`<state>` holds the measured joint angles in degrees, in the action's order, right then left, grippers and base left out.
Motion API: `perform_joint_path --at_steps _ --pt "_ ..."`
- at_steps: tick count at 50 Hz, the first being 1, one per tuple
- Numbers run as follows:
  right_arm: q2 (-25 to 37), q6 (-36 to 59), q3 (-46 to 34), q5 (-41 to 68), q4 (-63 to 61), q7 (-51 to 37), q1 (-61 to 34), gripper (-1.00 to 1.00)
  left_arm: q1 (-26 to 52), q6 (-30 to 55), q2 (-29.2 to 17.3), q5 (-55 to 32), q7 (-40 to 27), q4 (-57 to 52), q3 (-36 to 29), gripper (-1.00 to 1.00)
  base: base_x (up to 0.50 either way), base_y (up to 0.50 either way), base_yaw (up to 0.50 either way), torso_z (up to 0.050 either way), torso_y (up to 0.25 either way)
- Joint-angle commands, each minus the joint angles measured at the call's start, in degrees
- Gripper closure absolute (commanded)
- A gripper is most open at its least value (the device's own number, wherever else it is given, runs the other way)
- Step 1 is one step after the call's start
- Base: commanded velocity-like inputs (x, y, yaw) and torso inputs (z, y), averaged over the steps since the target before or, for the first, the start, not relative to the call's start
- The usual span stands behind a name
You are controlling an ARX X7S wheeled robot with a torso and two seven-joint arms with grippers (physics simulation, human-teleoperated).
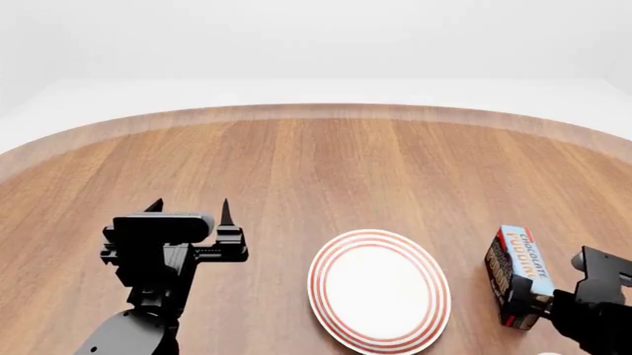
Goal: Put the chocolate pudding to the right of the plate.
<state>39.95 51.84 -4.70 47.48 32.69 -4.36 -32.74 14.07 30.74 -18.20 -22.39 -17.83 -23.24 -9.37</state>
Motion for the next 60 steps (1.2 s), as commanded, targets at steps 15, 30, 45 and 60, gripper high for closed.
perform_joint_path --at_steps 15,30,45,60 --pt "5.45 5.82 13.39 13.05 -22.78 -7.02 5.13 -1.0 0.12 -0.42 -0.17 0.07 -0.27 0.69 -0.98 -1.0 0.0 0.0 0.0 0.0 0.0" --pt "6.26 5.86 17.3 16.59 -29.04 -7.88 7.18 -1.0 0.45 -0.3 -0.3 -0.41 -0.53 0.55 -1.01 -1.0 0.0 0.0 0.0 0.0 0.0" --pt "4.84 1.08 22.12 15.59 -54.13 -17.63 14.59 -1.0 1.61 1.44 -0.47 -0.98 -1.37 -1.24 -1.47 -1.0 0.0 0.0 0.0 0.0 0.0" --pt "0.41 -3.3 21.78 12.71 -73.64 -23.64 19.48 -1.0 2.36 2.68 -0.85 -1.68 -2.06 -3.31 -1.55 -1.0 0.0 0.0 0.0 0.0 0.0"
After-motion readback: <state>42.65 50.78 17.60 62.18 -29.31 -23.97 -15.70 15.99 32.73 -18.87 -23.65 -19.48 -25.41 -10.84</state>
